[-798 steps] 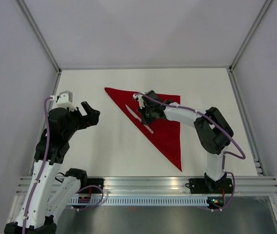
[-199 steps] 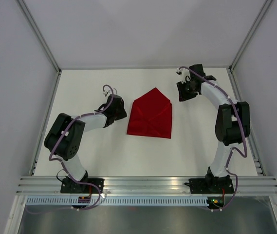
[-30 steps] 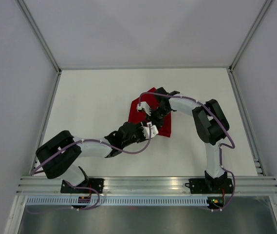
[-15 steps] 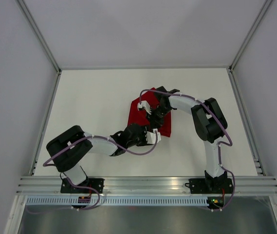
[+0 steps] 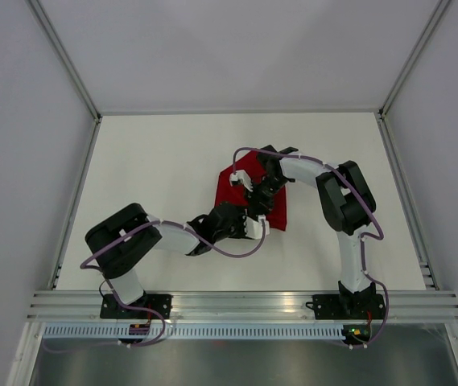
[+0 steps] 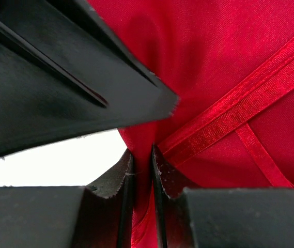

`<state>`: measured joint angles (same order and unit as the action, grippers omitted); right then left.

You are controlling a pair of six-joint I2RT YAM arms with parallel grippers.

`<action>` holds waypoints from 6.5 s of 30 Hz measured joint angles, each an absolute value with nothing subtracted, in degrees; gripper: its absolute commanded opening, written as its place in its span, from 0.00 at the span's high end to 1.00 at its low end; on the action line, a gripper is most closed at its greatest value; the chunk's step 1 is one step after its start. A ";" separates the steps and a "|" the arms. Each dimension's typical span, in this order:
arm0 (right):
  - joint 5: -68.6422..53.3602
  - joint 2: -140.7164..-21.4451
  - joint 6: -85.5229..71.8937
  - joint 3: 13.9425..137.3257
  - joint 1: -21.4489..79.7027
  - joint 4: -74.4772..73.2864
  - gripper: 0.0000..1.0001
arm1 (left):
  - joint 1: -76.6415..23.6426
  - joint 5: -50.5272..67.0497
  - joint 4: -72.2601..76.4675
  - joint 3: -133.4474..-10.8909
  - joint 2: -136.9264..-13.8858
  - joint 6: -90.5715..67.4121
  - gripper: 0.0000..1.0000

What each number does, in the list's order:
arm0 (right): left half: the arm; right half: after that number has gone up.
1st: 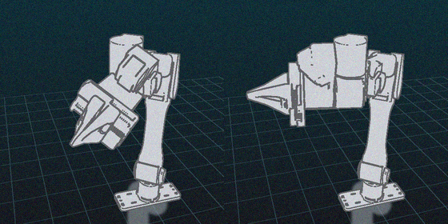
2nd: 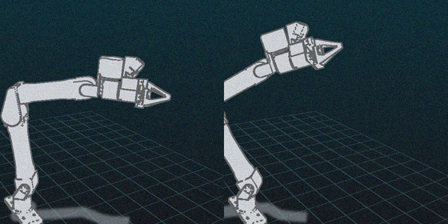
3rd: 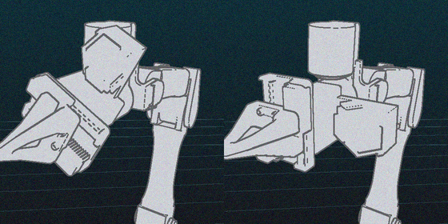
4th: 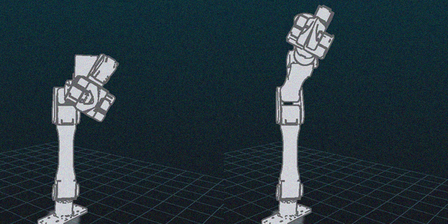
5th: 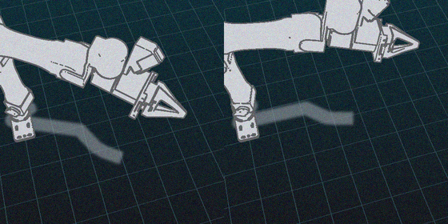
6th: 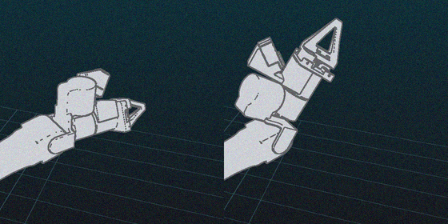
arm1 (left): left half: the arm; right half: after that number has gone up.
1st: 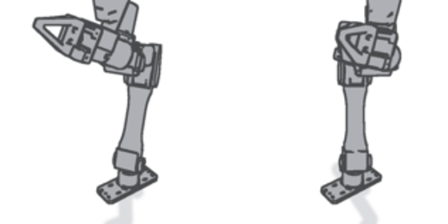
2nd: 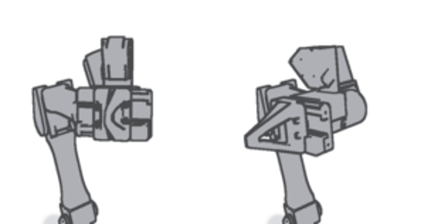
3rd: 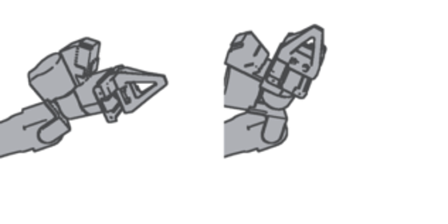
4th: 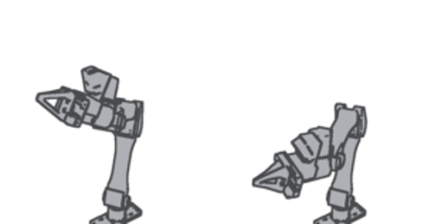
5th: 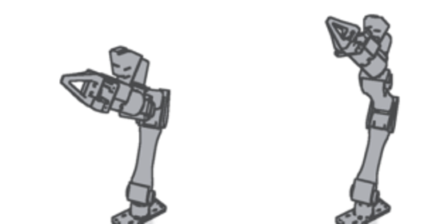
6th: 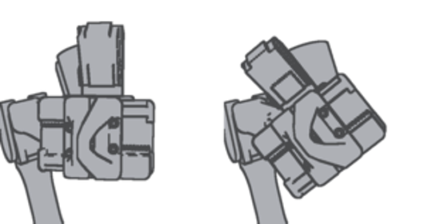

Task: Fold the napkin, place the utensils inside, and roll it up
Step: Roll the napkin with the utensil

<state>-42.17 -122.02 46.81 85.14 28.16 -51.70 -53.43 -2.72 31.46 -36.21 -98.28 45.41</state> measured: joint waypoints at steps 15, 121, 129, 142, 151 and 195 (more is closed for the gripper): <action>-42.83 -122.48 47.99 84.99 26.89 -55.83 0.82 | -53.69 3.42 19.55 -44.45 -101.30 47.46 0.58; -36.05 -88.99 57.04 47.72 27.62 -19.29 0.40 | -40.53 45.60 20.21 -49.87 -110.41 7.57 0.98; -35.70 -89.25 56.77 47.81 29.76 -19.14 0.40 | -40.03 46.57 21.71 -46.72 -108.68 7.38 0.98; -35.75 -87.20 55.31 45.04 30.13 -16.84 0.40 | -40.25 46.65 23.09 -46.00 -108.60 7.27 0.98; -37.54 -87.18 55.96 44.99 26.35 -18.63 0.40 | -40.27 46.57 23.07 -46.02 -108.60 7.14 0.98; -41.41 -95.61 53.84 50.19 22.76 -29.58 0.49 | -39.59 46.87 24.38 -45.36 -108.60 4.60 0.98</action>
<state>-41.41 -95.61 53.84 50.19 22.76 -29.58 -39.59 46.87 24.38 -45.36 -108.60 4.60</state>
